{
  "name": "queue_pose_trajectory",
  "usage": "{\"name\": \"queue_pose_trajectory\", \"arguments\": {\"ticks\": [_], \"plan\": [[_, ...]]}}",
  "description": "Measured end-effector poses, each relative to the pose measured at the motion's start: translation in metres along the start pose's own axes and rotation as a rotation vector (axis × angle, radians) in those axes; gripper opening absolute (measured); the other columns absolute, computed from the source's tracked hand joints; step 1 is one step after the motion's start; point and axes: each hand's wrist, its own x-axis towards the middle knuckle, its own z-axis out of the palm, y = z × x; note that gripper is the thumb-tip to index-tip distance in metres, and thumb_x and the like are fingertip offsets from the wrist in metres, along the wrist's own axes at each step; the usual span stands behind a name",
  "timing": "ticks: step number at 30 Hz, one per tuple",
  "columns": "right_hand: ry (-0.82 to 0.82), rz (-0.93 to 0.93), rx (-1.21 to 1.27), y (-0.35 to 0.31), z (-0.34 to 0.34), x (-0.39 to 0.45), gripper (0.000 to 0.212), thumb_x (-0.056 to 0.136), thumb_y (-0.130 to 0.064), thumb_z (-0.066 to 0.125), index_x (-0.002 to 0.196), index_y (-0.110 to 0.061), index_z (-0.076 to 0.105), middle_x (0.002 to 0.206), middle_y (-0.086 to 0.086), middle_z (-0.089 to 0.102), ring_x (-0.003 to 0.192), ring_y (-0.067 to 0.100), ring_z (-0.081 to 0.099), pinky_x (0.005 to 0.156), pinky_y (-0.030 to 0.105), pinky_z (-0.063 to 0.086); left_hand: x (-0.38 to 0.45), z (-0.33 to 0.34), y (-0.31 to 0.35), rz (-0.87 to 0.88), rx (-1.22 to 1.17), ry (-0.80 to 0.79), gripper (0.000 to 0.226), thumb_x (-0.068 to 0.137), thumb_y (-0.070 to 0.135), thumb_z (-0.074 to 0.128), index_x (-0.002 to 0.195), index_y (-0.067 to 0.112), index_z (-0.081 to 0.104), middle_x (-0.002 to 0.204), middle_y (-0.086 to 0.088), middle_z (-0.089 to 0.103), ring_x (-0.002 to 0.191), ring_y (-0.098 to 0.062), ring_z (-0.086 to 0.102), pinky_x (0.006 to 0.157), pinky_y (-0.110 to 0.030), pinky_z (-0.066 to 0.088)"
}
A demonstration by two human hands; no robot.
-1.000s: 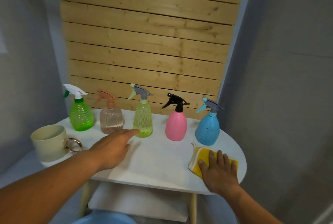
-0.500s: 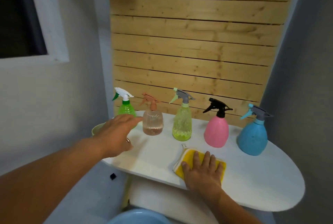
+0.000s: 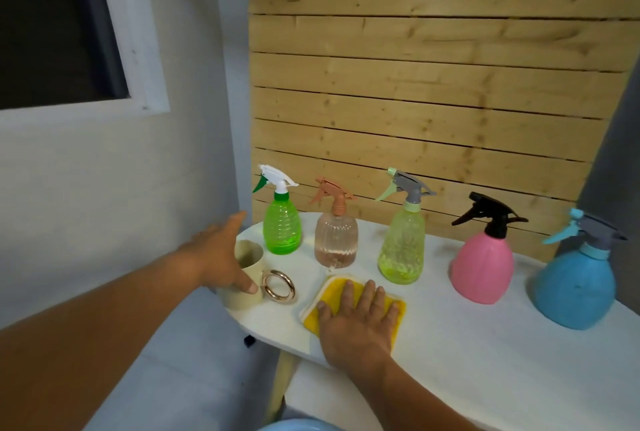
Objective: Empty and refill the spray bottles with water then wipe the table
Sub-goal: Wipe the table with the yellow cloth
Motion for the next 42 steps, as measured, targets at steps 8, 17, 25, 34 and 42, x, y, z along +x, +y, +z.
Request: {"name": "queue_pose_trajectory", "arguments": {"ticks": [8,17,25,34,42], "plan": [[-0.012,-0.084,0.012,-0.028,0.006,0.009,0.075,0.101,-0.061,0.013,0.163,-0.02,-0.003,0.169,0.017,-0.012,0.155,0.036,-0.013,0.119,0.059,-0.014,0.01,0.012,-0.011,0.043,-0.325,0.034,0.131,0.064,0.019,0.102,0.165,0.032,0.019,0.158,-0.006,0.043,0.136,-0.027,0.05,0.102,-0.046,0.054],[-0.051,-0.18,0.036,-0.073,0.009,0.016,0.076,0.101,-0.061,0.013,0.163,-0.02,-0.002,0.169,0.014,-0.012,0.155,0.035,-0.013,0.119,0.058,-0.015,0.014,-0.07,0.012,0.137,-0.389,0.138,0.131,0.064,0.026,0.101,0.164,0.039,0.018,0.131,-0.002,0.053,0.114,-0.024,0.061,0.093,-0.034,0.049],[-0.134,-0.423,0.023,-0.13,0.007,0.041,0.061,0.102,-0.052,0.019,0.161,-0.036,0.01,0.171,0.008,-0.002,0.156,0.036,-0.004,0.119,0.062,-0.008,0.011,-0.078,0.004,0.112,-0.43,0.175,0.132,0.063,0.03,0.102,0.164,0.04,0.017,0.128,0.002,0.053,0.106,-0.017,0.061,0.083,-0.028,0.047],[-0.185,-0.599,-0.006,-0.134,0.003,0.04,0.078,0.082,-0.084,0.023,0.153,-0.055,0.008,0.17,-0.001,0.001,0.155,0.034,-0.005,0.117,0.067,-0.008,0.007,-0.058,-0.012,0.078,-0.426,0.178,0.134,0.063,0.027,0.102,0.164,0.039,0.015,0.147,-0.004,0.051,0.127,-0.028,0.056,0.105,-0.042,0.051],[-0.16,-0.686,-0.051,-0.061,0.001,0.008,0.086,0.082,-0.085,0.034,0.156,-0.054,0.003,0.171,-0.005,-0.003,0.157,0.021,-0.004,0.122,0.058,-0.008,0.003,-0.022,-0.014,0.064,-0.479,0.131,0.138,0.061,0.019,0.103,0.165,0.04,0.014,0.135,0.0,0.053,0.115,-0.022,0.059,0.092,-0.032,0.049]]}}
